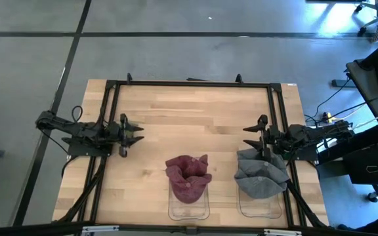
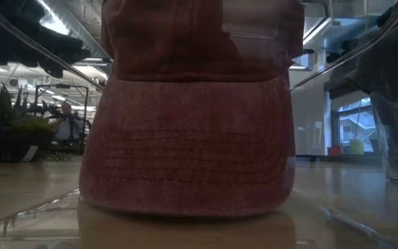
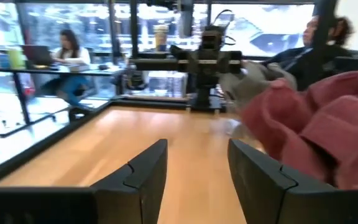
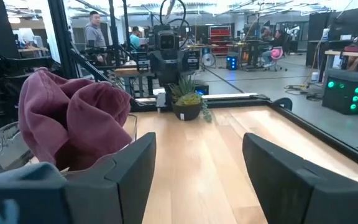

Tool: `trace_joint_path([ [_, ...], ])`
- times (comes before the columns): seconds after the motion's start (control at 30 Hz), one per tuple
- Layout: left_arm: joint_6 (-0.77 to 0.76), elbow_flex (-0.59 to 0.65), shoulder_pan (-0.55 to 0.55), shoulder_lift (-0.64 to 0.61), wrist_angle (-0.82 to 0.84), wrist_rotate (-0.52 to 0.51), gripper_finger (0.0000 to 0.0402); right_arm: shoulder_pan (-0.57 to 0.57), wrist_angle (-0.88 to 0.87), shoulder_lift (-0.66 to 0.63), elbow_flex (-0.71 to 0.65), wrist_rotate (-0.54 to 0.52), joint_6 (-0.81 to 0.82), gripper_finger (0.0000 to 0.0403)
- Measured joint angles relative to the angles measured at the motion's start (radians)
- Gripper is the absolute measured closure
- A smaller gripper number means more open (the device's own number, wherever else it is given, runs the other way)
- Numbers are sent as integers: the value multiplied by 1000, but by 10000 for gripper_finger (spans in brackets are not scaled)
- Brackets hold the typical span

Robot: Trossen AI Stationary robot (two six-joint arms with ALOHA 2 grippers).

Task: Pick & Place hat
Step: Return to Home Position

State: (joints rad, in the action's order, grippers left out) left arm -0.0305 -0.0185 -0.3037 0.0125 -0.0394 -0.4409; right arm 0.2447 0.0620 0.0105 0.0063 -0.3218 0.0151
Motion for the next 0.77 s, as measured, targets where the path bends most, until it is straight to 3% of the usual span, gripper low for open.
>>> trace_joint_path([
  [0.4, -18, 0, 0, 59, -2, -29, 240, 0, 0, 0, 0, 0, -50, 163],
  [0.77, -43, 0, 0, 69, -1, 21, 239, 1, 0, 0, 0, 0, -46, 163],
])
